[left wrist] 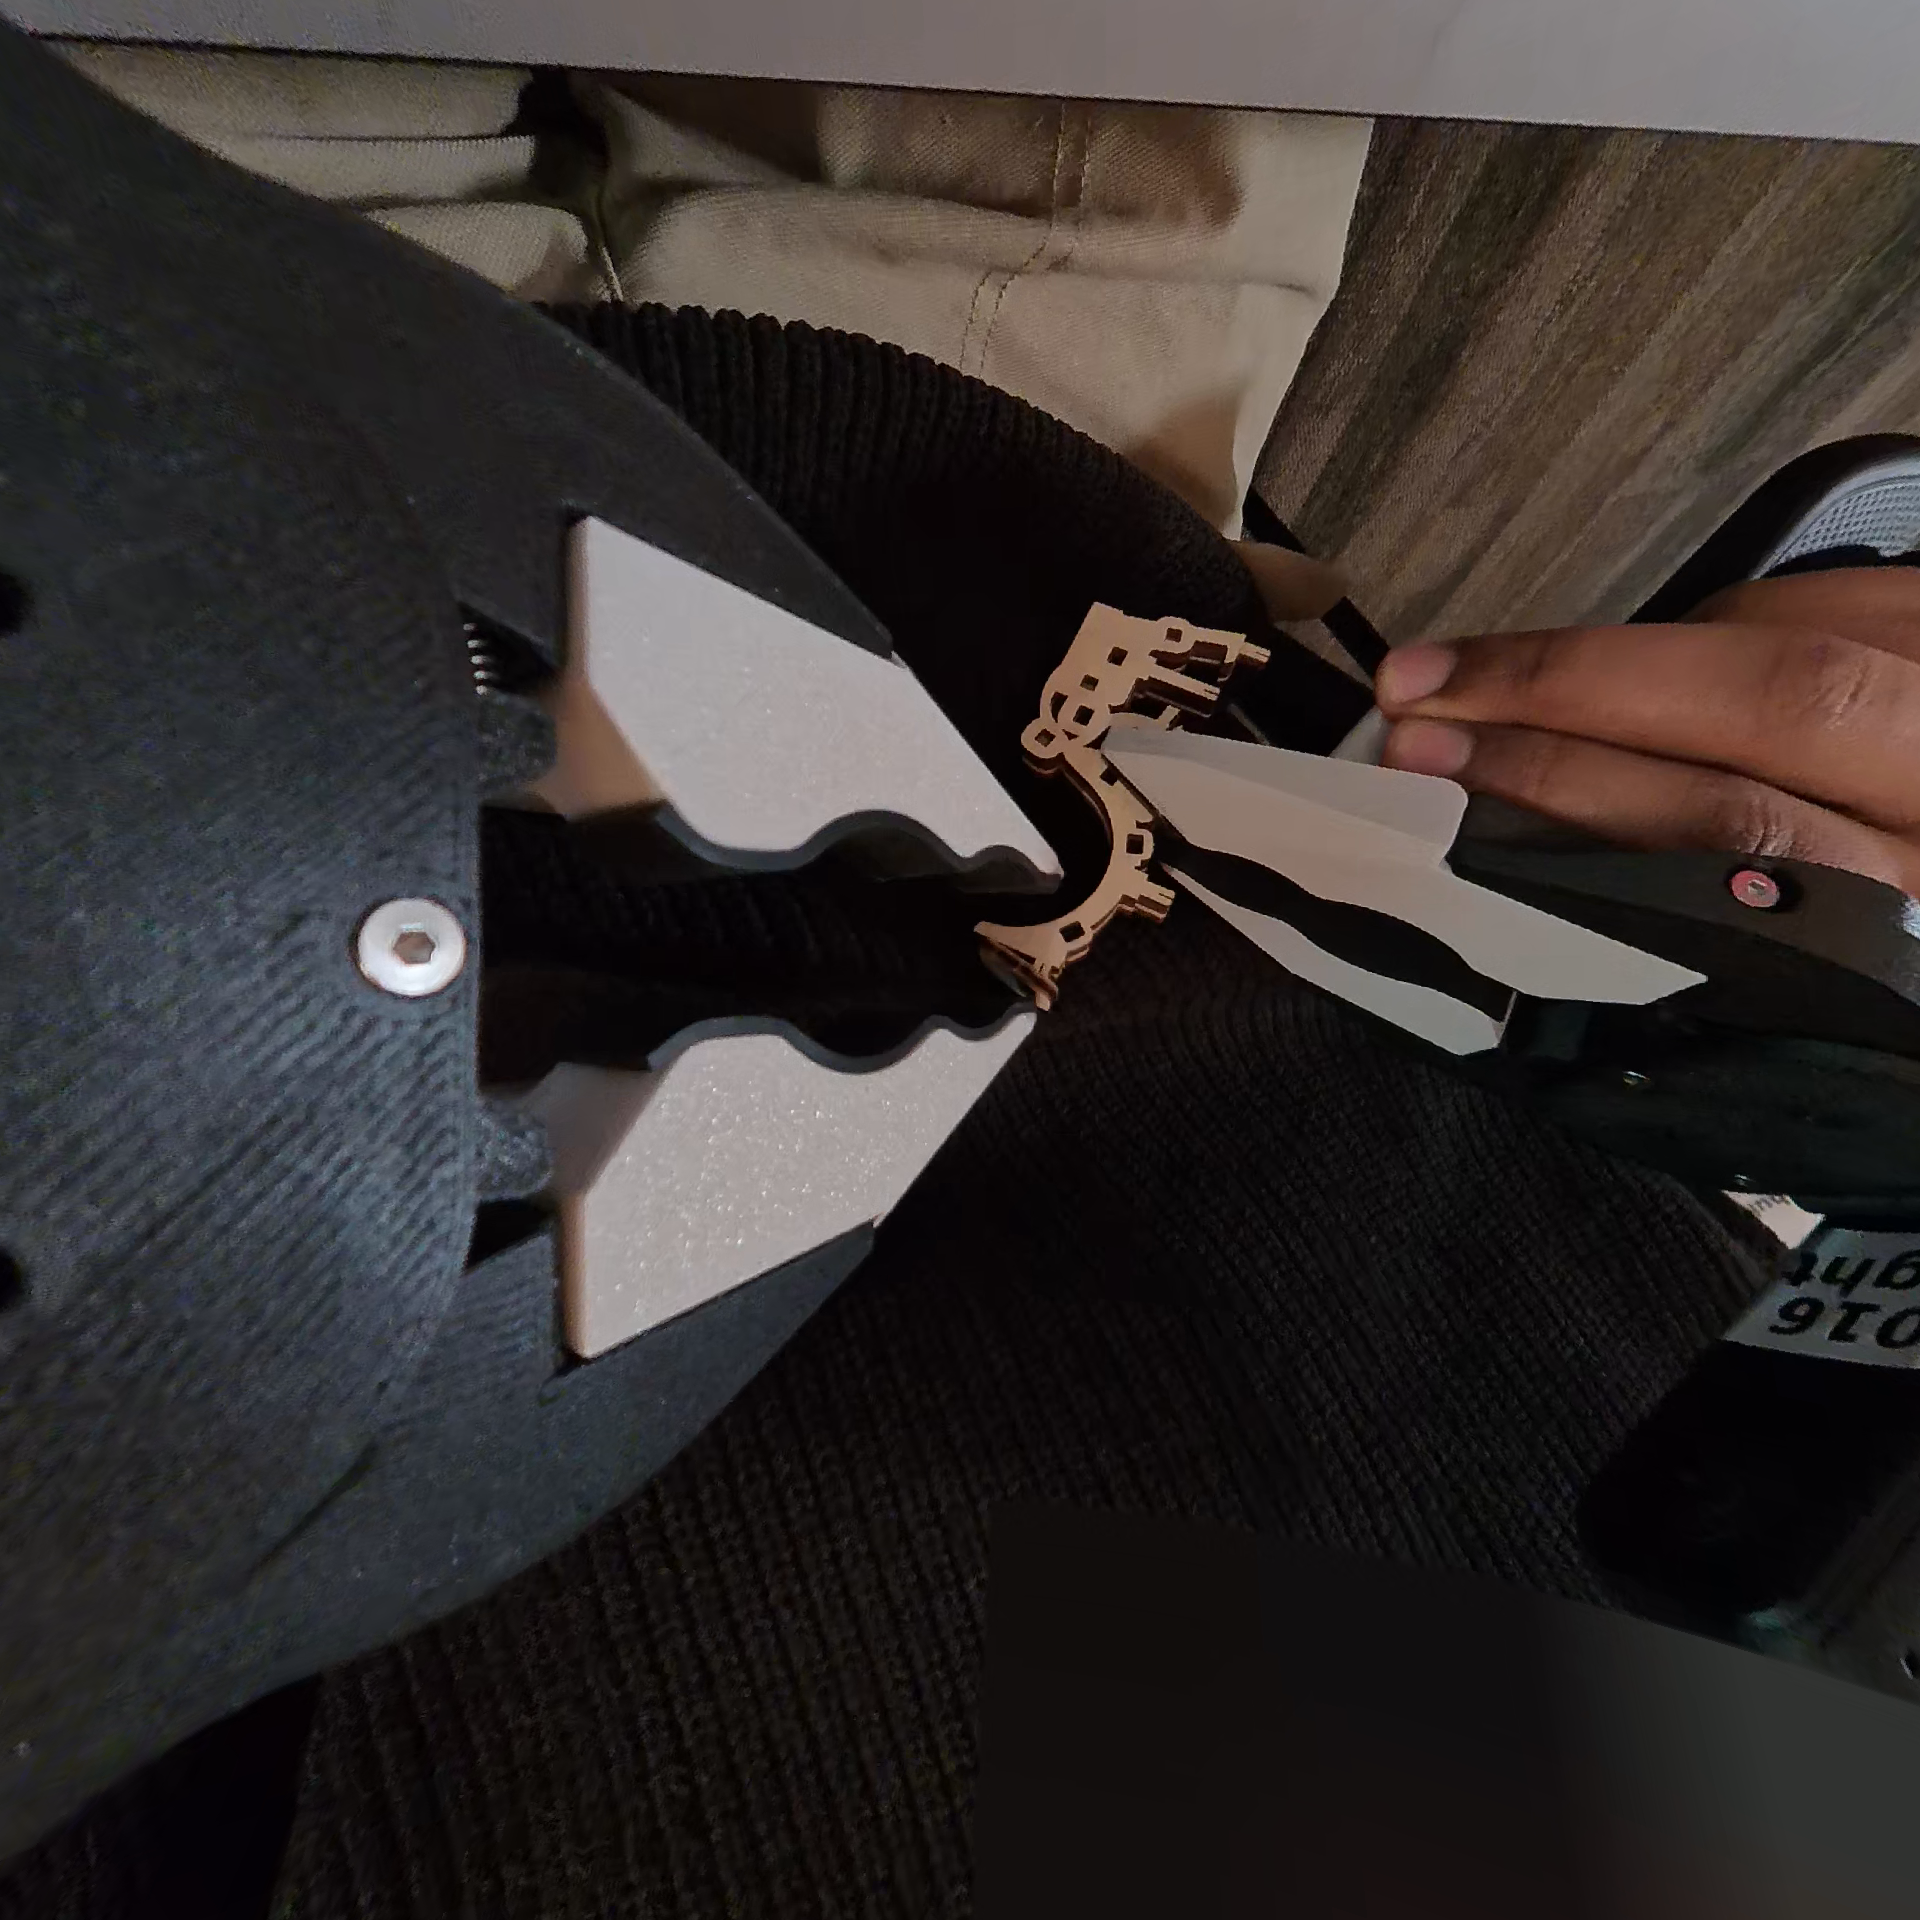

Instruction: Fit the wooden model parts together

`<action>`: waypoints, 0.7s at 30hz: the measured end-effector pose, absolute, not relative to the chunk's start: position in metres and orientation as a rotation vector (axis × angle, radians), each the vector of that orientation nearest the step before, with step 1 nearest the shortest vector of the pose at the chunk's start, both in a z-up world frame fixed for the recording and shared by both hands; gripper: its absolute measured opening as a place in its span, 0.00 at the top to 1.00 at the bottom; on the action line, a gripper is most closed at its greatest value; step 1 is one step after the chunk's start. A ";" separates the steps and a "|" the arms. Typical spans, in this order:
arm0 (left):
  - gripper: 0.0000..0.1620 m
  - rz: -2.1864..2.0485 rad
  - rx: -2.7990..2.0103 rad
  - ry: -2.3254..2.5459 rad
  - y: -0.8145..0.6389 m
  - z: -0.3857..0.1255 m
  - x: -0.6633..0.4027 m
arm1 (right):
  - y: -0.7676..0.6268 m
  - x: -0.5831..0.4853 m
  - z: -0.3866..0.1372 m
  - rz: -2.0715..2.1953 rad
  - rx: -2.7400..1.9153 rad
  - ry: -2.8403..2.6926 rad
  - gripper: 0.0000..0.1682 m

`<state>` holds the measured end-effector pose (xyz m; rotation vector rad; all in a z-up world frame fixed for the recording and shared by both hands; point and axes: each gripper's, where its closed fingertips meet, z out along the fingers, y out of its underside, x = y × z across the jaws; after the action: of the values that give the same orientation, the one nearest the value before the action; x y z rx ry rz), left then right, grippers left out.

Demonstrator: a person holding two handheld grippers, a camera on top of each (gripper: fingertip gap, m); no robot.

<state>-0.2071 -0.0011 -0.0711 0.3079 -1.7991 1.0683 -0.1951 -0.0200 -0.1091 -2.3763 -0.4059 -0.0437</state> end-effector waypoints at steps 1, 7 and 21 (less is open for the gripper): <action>0.88 1.074 0.309 -1.796 0.000 -0.070 -0.206 | -0.019 -0.195 -0.109 -0.050 -2.372 -0.411 0.96; 0.89 1.112 0.333 -1.802 0.002 -0.067 -0.203 | -0.018 -0.195 -0.107 -0.072 -2.353 -0.429 0.96; 0.88 1.113 0.371 -1.814 0.000 -0.072 -0.211 | -0.016 -0.199 -0.110 -0.015 -2.355 -0.415 0.96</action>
<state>-0.2106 -0.0001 -0.0724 0.3715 -1.8143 1.1126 -0.1989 -0.0163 -0.1101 -2.3548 -0.4148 -0.0146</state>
